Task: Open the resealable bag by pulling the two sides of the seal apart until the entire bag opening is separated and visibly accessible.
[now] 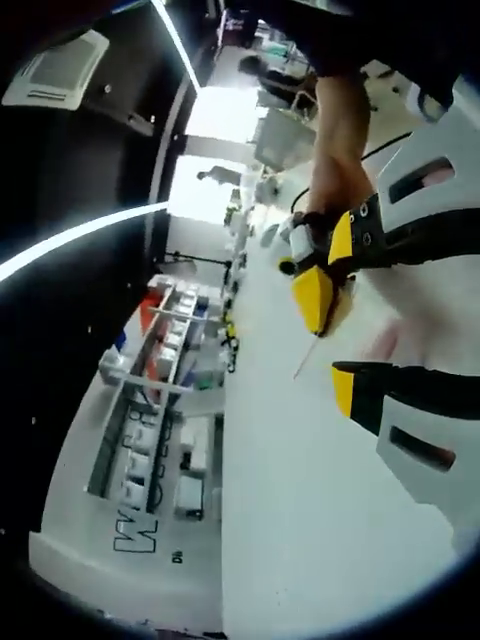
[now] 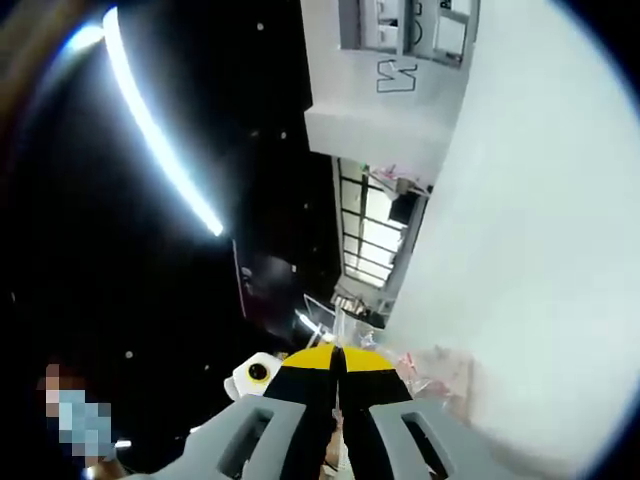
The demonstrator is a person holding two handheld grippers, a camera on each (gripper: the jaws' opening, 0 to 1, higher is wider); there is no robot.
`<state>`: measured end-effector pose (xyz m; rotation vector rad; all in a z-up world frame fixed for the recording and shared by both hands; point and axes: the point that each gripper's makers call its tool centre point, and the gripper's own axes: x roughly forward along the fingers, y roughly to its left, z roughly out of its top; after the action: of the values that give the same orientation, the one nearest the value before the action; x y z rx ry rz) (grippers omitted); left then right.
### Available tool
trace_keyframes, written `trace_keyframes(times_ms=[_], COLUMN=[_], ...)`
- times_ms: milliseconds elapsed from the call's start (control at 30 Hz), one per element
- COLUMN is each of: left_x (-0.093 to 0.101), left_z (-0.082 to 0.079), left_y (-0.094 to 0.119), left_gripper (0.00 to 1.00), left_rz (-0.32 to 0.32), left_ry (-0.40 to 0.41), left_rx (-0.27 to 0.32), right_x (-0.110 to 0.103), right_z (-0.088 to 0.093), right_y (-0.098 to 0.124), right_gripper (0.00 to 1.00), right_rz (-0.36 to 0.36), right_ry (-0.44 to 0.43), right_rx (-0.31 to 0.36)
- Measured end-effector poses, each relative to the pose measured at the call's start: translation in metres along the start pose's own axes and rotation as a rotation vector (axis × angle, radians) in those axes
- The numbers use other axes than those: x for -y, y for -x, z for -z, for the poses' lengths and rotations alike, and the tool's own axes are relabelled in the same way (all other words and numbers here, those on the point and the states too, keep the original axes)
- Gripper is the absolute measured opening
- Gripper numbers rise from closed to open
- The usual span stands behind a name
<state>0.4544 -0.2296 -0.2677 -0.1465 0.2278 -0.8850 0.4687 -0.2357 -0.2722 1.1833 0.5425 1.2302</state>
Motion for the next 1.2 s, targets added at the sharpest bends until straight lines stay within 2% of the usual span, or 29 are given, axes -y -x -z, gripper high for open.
trace_keyframes(times_ms=[233,367,533,633,967,1200], left_x=[0.005,0.003,0.009,0.008,0.010,0.008], left_z=[0.004,0.013,0.018,0.019,0.020,0.020], left_y=[-0.001,0.001,0.003,0.003,0.002,0.001], left_gripper=[0.31,0.28,0.26,0.26,0.26,0.21], left_rz=[0.024,0.030,0.066,0.066,0.075,0.084], left_ry=[0.073,0.105,0.162,0.158,0.175,0.207], left_rx=[-0.058,-0.128,-0.181,-0.200,-0.212,-0.223], right_x=[-0.001,0.000,-0.001,-0.001,-0.001,0.000], right_z=[0.005,0.005,0.009,0.010,0.009,0.009], right_y=[0.000,-0.001,-0.001,-0.002,-0.002,-0.002], right_gripper=[0.00,0.00,0.00,0.00,0.00,0.00], right_rz=[0.010,0.012,0.015,0.015,0.011,0.008], right_ry=[0.036,0.056,0.080,0.087,0.092,0.093], right_rx=[-0.010,-0.018,-0.030,-0.036,-0.035,-0.037])
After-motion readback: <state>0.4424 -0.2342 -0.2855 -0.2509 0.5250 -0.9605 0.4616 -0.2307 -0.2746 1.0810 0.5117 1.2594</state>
